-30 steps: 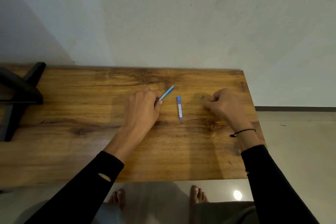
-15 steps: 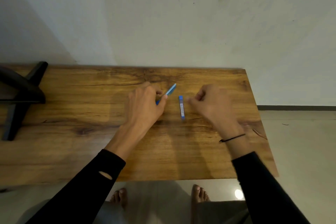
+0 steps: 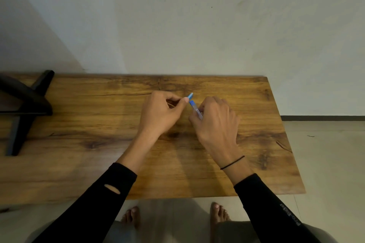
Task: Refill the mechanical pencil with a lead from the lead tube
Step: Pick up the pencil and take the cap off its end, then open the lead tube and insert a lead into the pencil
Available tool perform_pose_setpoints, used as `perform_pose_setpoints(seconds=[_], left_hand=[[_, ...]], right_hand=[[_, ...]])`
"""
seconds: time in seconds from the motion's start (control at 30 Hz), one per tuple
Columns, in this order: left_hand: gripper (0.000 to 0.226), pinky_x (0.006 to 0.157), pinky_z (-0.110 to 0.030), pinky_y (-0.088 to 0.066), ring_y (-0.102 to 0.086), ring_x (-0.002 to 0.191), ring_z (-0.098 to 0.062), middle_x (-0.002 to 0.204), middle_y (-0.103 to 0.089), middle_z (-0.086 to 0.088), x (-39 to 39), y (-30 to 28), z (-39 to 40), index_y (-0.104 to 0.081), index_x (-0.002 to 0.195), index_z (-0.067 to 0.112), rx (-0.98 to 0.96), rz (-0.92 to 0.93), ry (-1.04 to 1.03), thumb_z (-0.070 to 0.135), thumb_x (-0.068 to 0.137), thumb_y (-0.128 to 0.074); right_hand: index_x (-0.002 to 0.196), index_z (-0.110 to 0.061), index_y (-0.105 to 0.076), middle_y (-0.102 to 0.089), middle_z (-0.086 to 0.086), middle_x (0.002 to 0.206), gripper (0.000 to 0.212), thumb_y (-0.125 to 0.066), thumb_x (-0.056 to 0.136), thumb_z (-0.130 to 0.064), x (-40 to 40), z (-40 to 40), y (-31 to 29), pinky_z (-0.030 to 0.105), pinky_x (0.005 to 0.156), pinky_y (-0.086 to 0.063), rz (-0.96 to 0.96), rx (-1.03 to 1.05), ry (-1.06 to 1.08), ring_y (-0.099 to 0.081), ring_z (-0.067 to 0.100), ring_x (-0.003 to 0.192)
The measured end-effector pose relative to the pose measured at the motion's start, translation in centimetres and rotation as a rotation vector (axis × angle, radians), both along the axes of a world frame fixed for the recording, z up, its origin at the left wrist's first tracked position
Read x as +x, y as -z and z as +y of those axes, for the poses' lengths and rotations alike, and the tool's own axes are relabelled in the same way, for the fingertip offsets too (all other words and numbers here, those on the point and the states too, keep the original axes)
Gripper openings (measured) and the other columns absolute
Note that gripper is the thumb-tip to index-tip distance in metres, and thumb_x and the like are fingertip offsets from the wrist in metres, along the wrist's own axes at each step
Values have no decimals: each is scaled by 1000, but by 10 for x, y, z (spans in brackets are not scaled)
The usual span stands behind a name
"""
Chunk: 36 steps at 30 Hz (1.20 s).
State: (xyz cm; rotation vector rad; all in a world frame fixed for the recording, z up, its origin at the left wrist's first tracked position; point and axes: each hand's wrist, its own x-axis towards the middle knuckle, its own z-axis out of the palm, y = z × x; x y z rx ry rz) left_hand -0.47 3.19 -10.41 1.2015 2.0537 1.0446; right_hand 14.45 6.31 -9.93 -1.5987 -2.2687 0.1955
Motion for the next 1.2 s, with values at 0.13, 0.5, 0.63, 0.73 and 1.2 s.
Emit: perform_pose_setpoints(seconds=[0.13,0.5,0.63,0.73,1.2], left_hand=[[13,85,-51,-67,-82,82,-21,87,-86,-7,1,-7,1,-89,97,13,-11,-295,-41,25,95,-83],[8,82,-43,-71,-82,75,-18,76,-84,1,-1,-3,3,-87,84,27,112,-344,-102,24,92,-85],[6,77,-42,-67,-80,74,-19,77,-84,2,-5,5,1,-89,85,23,-22,-155,73,27,88,-88],[11,64,-24,-50,-64,64,5,74,-77,17,16,11,-3,-89,90,25,-148,129,217,34,85,-90],[75,96,-38,-67,-81,110,-21,123,-81,-18,16,0,5,-72,130,0,100,-1349,-80,66,105,-47]], right_hand=[[82,-15,-63,-67,3,80,17,-78,83,-23,1,-7,-3,31,58,-28,87,71,-86,-49,21,72],[81,-12,-60,-64,5,79,20,-74,89,-24,12,-7,5,33,55,-34,121,49,-114,-53,25,69],[80,-13,-62,-65,3,77,19,-78,87,-21,22,-3,1,30,51,-35,216,69,-88,-59,24,65],[81,-14,-64,-67,2,80,16,-77,86,-22,27,5,-3,35,52,-47,260,65,-37,-62,24,68],[97,-14,-67,-75,0,85,14,-74,95,-26,50,27,-24,48,61,-60,376,84,-173,-72,24,72]])
